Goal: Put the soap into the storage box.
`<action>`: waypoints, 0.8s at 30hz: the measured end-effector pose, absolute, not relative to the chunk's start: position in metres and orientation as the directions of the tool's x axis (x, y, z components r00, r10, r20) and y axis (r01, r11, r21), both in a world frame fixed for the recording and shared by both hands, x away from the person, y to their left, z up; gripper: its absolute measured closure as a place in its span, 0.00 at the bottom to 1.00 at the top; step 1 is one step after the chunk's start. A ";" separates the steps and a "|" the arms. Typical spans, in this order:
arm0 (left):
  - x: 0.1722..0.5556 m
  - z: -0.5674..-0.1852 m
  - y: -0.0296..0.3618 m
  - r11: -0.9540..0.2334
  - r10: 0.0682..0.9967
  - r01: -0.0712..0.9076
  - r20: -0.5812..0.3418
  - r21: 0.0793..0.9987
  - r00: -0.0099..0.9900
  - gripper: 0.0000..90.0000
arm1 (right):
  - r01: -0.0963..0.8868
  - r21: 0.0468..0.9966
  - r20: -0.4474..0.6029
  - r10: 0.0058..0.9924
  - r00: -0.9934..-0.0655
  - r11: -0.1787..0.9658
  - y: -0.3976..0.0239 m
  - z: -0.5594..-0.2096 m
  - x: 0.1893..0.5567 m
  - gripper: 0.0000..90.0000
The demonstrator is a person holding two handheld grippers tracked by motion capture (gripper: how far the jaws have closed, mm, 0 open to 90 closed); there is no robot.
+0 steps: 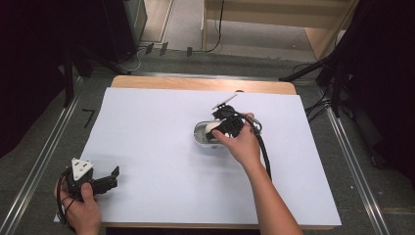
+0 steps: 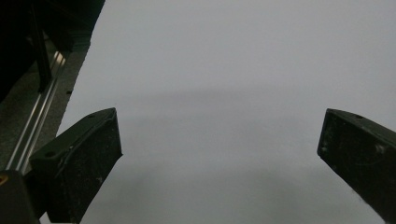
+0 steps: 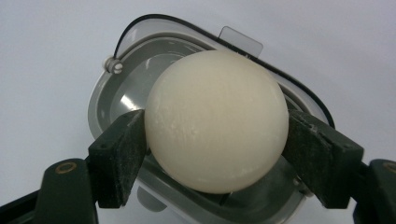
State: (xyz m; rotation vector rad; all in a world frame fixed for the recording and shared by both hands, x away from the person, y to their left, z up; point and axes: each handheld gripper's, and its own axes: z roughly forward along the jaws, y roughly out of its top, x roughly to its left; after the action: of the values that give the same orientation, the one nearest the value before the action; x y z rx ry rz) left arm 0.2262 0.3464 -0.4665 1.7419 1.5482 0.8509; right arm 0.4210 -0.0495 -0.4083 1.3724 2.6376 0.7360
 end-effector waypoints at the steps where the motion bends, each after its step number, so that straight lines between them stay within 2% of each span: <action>1: 0.226 -0.466 0.346 -0.093 0.995 0.574 0.049 0.813 0.091 0.00 | 0.751 0.450 0.148 0.790 -0.596 0.483 -0.050 -0.408 0.421 0.26; 24: 0.226 -0.466 0.346 -0.101 0.994 0.575 0.055 0.812 0.096 0.00 | 0.753 0.474 0.150 0.800 -0.581 0.458 -0.074 -0.402 0.404 0.26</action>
State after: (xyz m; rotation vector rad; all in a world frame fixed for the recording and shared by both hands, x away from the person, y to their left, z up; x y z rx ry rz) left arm 0.2263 0.3462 -0.4664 1.7507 1.5451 0.8549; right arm 0.4039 -0.0742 -0.4022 1.3893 2.6008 0.7713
